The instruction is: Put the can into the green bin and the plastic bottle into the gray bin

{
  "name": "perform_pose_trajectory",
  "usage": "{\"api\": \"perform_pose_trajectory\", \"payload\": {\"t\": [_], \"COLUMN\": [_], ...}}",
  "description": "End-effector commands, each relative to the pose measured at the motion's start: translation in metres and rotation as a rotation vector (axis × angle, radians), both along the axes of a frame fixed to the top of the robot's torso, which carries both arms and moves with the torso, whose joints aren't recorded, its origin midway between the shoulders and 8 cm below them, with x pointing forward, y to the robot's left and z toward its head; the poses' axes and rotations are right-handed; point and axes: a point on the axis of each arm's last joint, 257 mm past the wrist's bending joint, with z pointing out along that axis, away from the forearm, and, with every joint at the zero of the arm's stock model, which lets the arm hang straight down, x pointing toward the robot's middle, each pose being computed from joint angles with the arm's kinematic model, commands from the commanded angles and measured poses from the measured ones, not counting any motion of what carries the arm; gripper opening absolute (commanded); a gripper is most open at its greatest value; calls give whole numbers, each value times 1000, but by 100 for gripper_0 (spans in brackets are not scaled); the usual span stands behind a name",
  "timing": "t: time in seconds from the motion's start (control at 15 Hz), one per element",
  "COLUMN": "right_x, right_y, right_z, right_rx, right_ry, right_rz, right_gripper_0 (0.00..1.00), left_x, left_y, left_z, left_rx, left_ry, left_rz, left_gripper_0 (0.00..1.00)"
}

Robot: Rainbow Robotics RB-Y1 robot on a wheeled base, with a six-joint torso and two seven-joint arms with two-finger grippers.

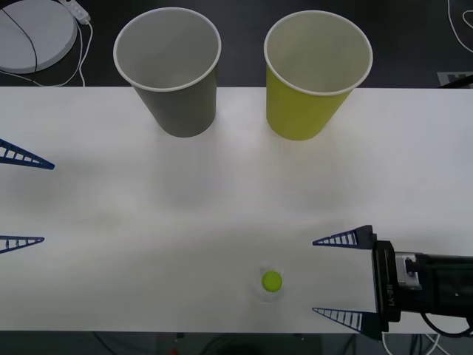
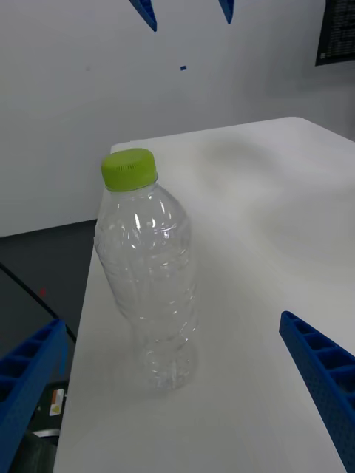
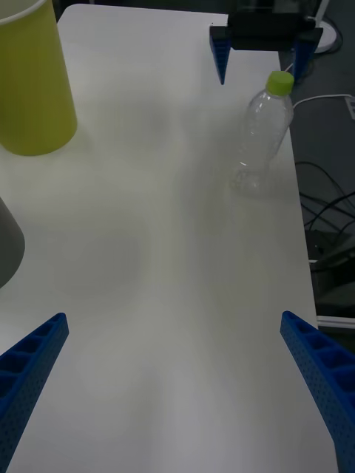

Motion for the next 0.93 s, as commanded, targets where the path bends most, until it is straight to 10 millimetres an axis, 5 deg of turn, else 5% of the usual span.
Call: {"api": "perform_pose_trajectory", "payload": {"t": [0.07, 0.93], "right_x": [2, 1], "right_y": [14, 69], "right_z": [-2, -13], "right_rx": [5, 14], "right_ry": [-16, -63], "right_rz": [15, 75], "right_gripper_0": [100, 100], "left_x": [0, 0], "left_y": [0, 0], "left_z": [0, 0], "left_rx": [0, 0], "left_ry": [0, 0], "left_rz": [0, 0], "left_gripper_0": [100, 100]}}
